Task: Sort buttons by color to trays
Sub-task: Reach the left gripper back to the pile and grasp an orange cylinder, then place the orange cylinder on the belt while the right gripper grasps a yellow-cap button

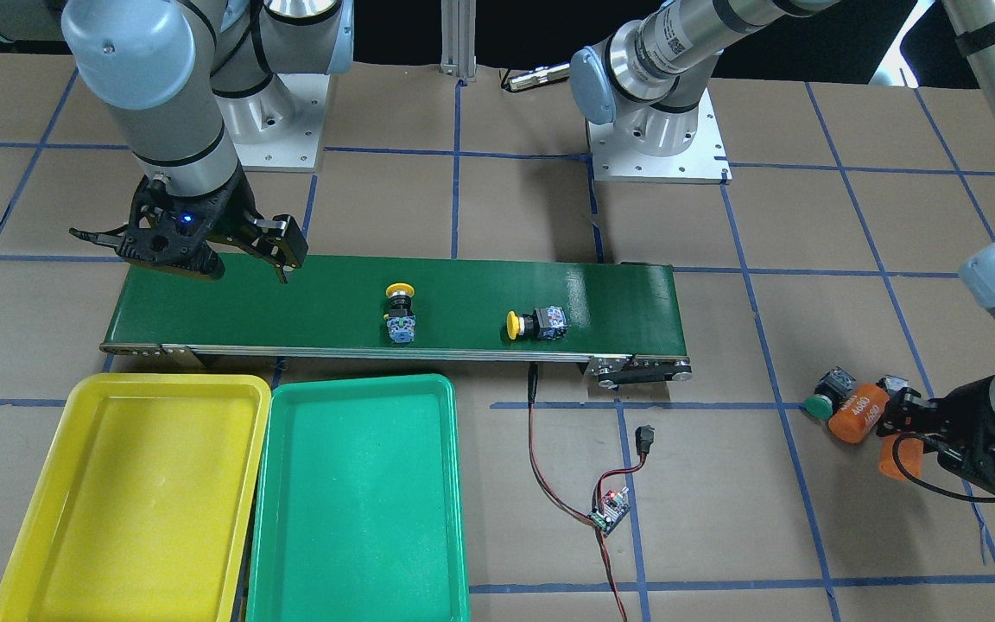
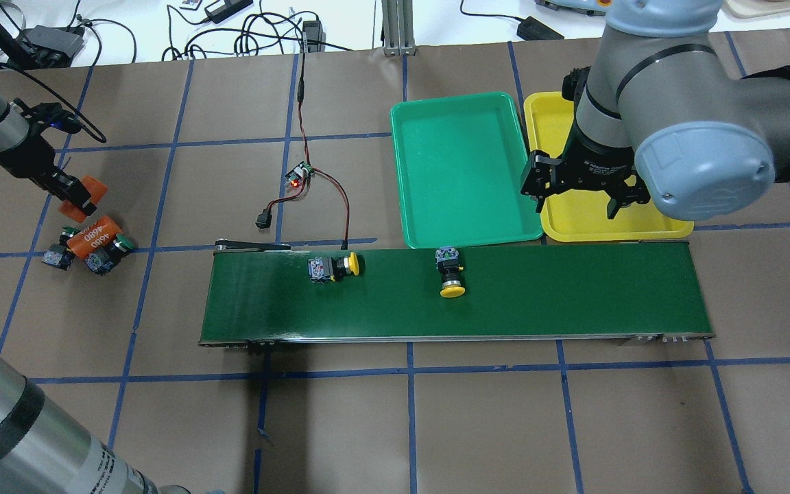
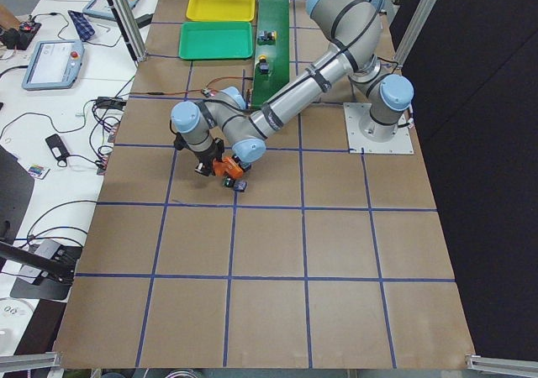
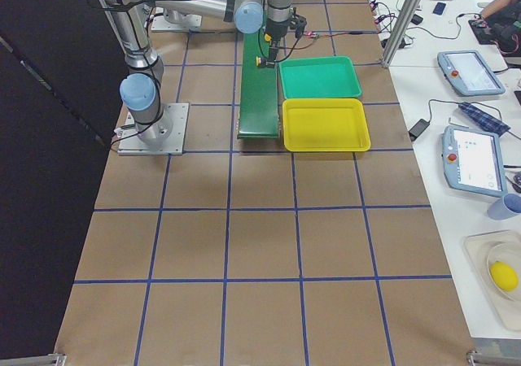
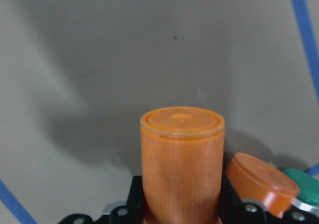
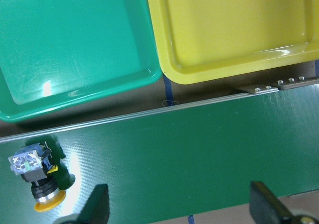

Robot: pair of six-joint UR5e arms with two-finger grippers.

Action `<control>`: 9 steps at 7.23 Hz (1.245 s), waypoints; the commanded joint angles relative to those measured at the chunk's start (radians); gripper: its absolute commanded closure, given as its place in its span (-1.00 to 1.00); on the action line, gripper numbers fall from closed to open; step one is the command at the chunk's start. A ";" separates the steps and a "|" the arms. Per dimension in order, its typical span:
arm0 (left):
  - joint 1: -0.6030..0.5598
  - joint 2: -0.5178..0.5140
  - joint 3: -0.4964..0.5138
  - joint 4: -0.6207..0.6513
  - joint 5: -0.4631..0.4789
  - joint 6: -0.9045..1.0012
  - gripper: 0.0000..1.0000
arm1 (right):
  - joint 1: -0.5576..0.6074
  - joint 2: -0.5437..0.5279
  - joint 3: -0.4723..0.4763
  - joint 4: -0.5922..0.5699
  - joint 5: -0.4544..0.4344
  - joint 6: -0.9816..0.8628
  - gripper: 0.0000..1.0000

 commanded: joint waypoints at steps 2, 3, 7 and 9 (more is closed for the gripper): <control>-0.214 0.209 -0.085 -0.141 0.005 0.068 1.00 | 0.003 0.057 0.032 -0.128 0.011 0.009 -1.00; -0.295 0.274 -0.170 -0.140 0.005 0.068 1.00 | 0.016 0.073 0.030 -0.133 0.010 0.002 -1.00; -0.483 0.458 -0.464 -0.069 0.006 0.119 1.00 | 0.120 0.079 0.032 -0.119 0.063 -0.064 -1.00; -0.533 0.459 -0.530 0.022 0.011 0.108 0.89 | 0.148 0.131 0.047 -0.133 0.070 -0.066 -1.00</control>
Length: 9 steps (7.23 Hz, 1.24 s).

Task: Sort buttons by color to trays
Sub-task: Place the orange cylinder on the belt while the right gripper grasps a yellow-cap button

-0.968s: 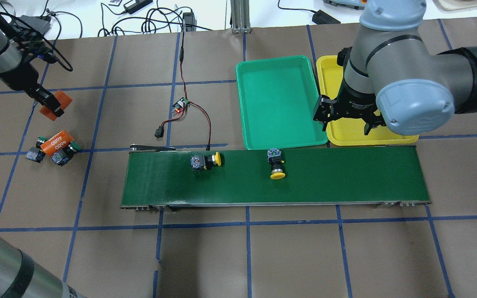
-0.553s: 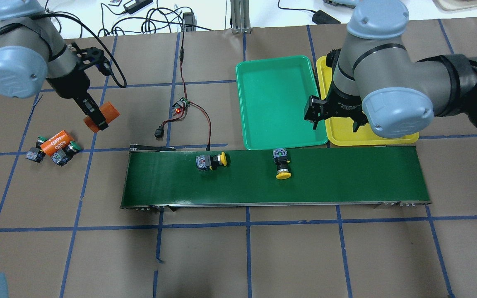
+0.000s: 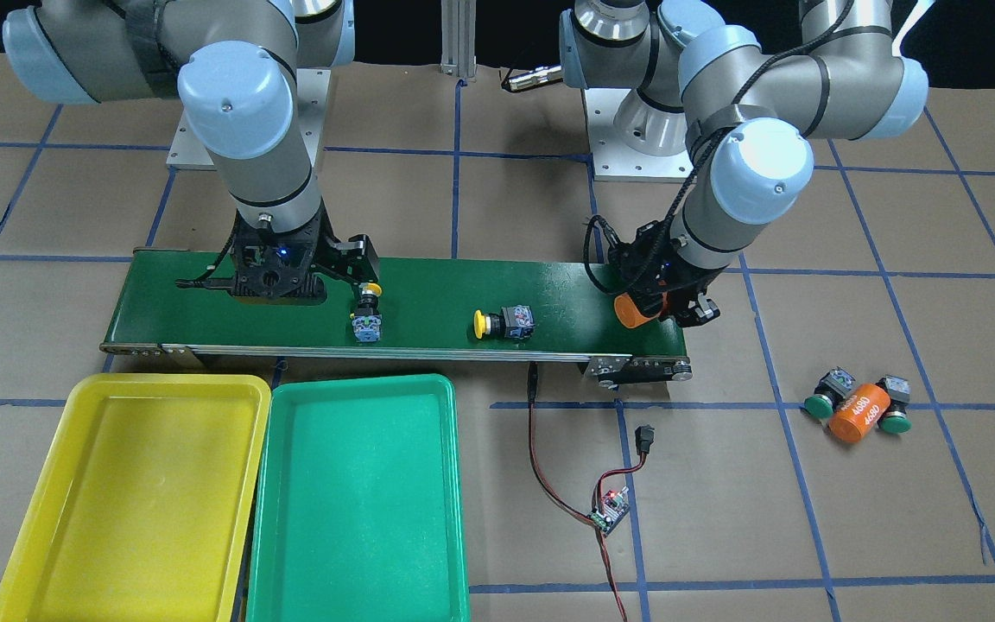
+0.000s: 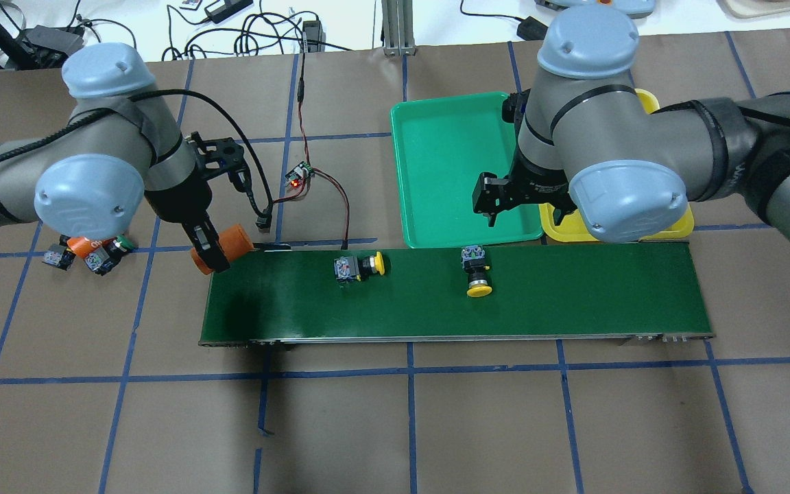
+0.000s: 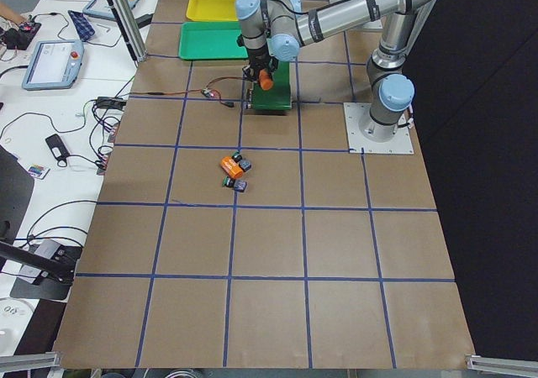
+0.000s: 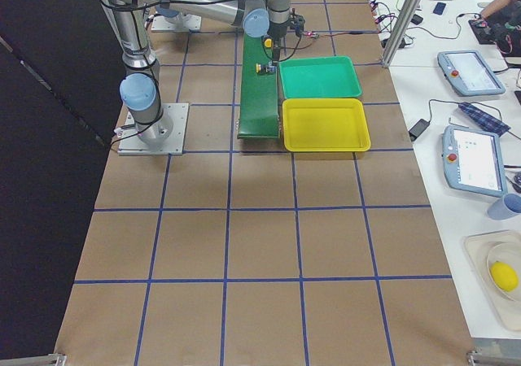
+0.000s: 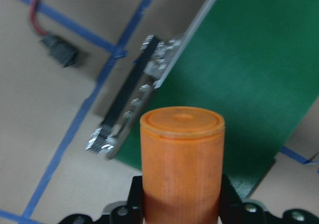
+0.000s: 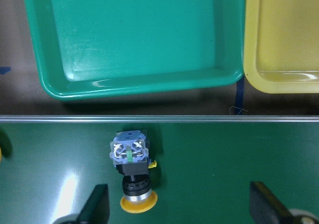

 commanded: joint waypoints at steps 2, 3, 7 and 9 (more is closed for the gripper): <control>-0.038 -0.005 -0.131 0.218 -0.007 0.001 -0.16 | 0.035 0.062 0.017 -0.005 0.014 0.004 -1.00; -0.038 0.010 -0.175 0.243 -0.005 0.012 -0.99 | 0.037 0.074 0.017 -0.003 0.006 -0.008 -1.00; 0.105 0.066 -0.081 0.122 -0.009 0.019 -1.00 | -0.008 0.152 0.015 -0.043 0.000 0.004 -0.27; 0.338 0.031 0.069 -0.090 -0.116 0.039 -1.00 | -0.032 0.151 0.017 -0.016 -0.007 -0.003 0.99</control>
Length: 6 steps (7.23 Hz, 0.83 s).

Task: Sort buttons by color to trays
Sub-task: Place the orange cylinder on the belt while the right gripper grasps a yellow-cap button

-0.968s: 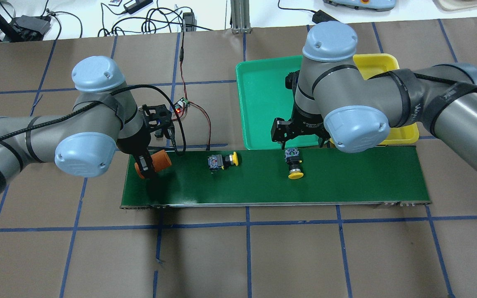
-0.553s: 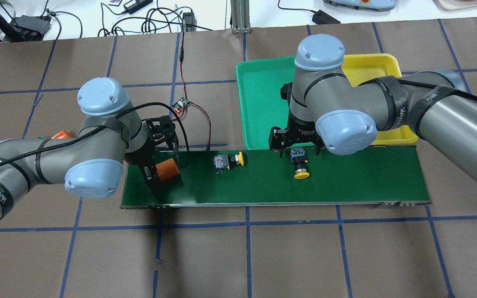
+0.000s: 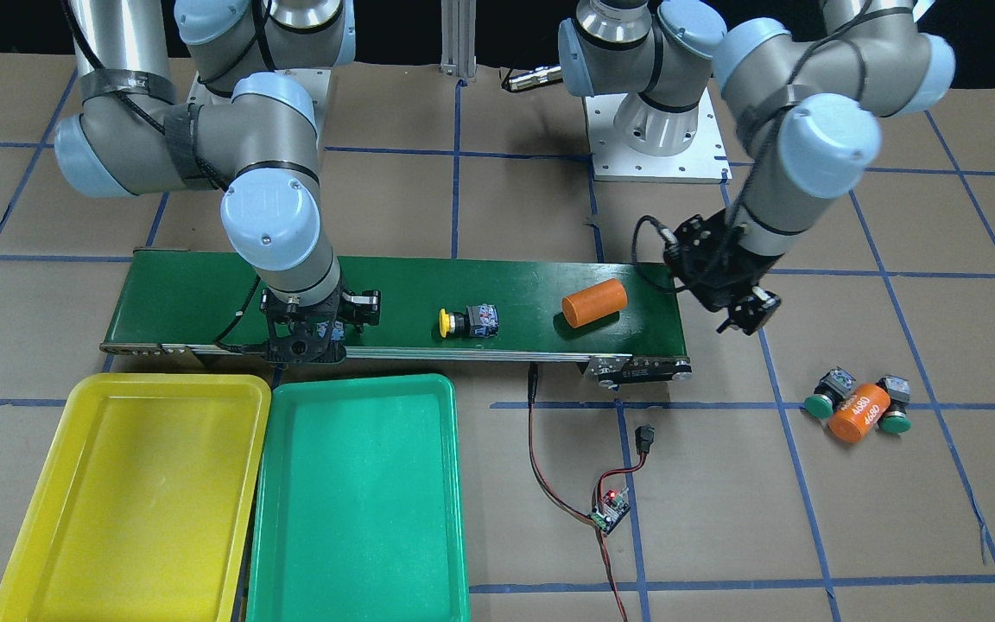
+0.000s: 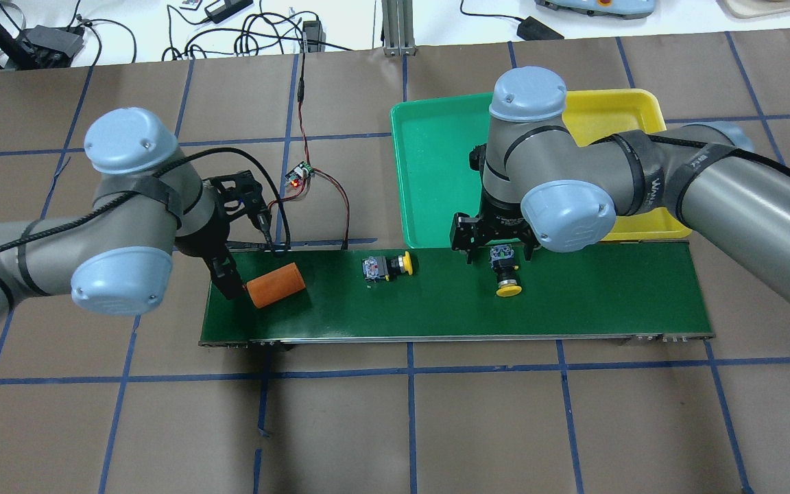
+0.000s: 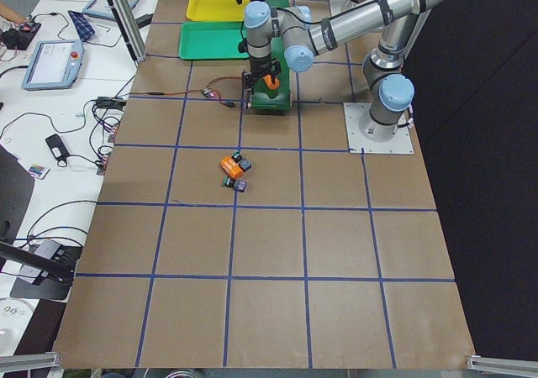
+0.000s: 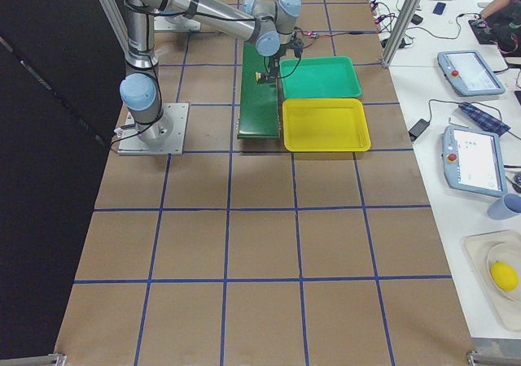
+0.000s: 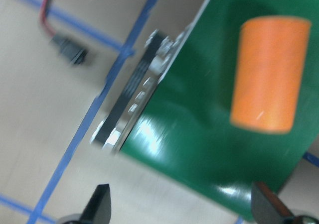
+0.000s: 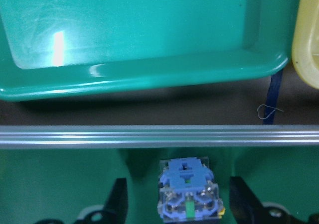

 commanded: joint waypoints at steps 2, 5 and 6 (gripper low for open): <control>0.332 -0.121 0.143 -0.037 -0.055 0.012 -1.00 | -0.028 -0.007 -0.011 0.036 -0.014 -0.002 1.00; 0.359 -0.369 0.329 0.044 -0.041 -0.002 -1.00 | -0.095 0.080 -0.253 -0.004 -0.016 -0.016 1.00; 0.358 -0.408 0.329 0.047 -0.041 -0.003 -1.00 | -0.131 0.170 -0.395 -0.021 -0.022 -0.048 1.00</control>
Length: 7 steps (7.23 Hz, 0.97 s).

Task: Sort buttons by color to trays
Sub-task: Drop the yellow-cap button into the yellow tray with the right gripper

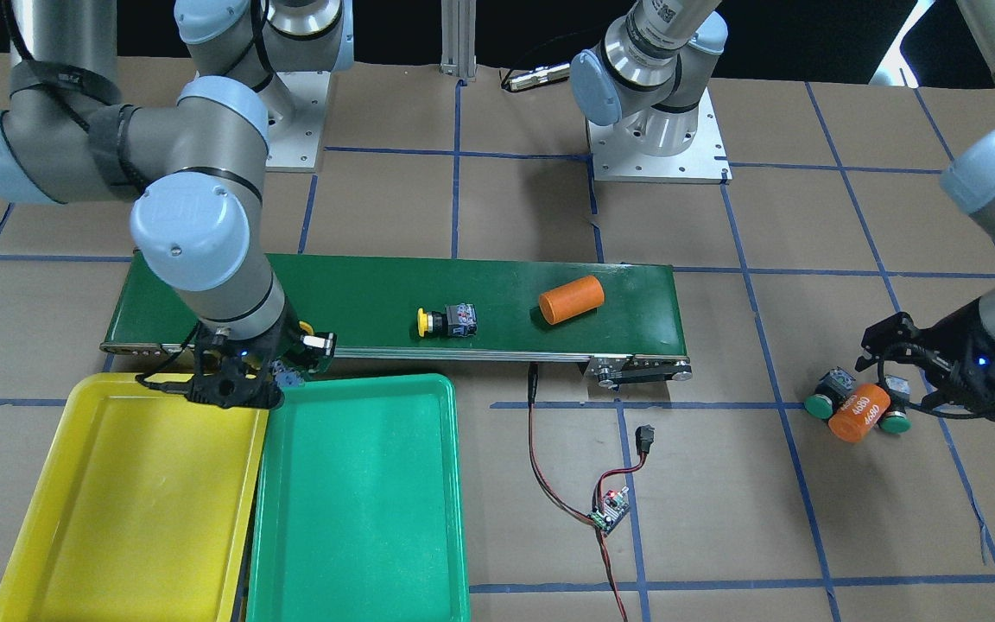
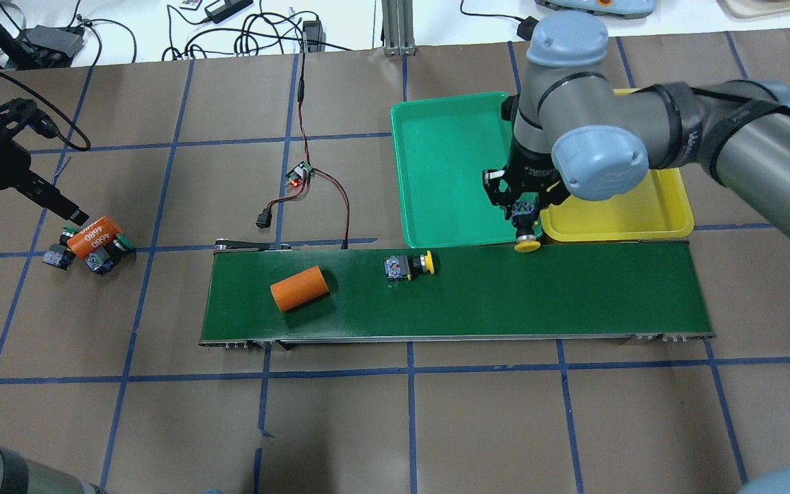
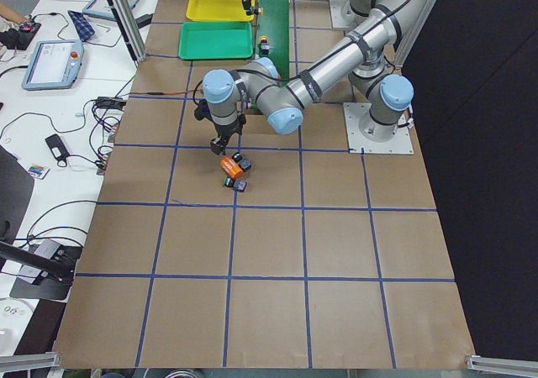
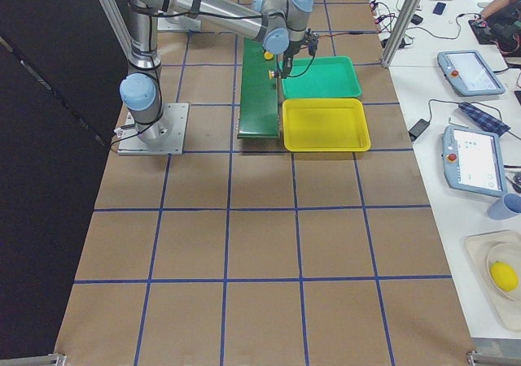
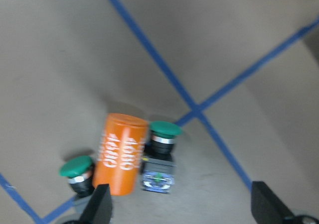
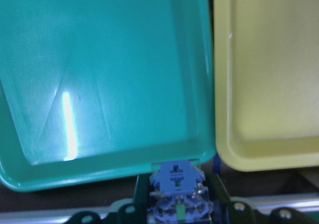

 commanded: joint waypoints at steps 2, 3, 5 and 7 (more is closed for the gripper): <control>0.002 -0.118 0.031 0.018 -0.001 0.000 -1.00 | -0.135 0.235 -0.313 -0.032 -0.023 -0.106 1.00; 0.003 -0.132 0.037 0.018 -0.001 0.003 -1.00 | -0.154 0.266 -0.312 -0.083 -0.028 -0.114 1.00; 0.005 -0.152 0.029 0.027 -0.001 0.031 -0.45 | -0.160 0.249 -0.309 -0.067 -0.018 -0.129 -1.00; 0.007 -0.156 0.049 0.030 0.002 0.065 0.99 | -0.146 0.123 -0.288 0.168 -0.011 -0.112 -1.00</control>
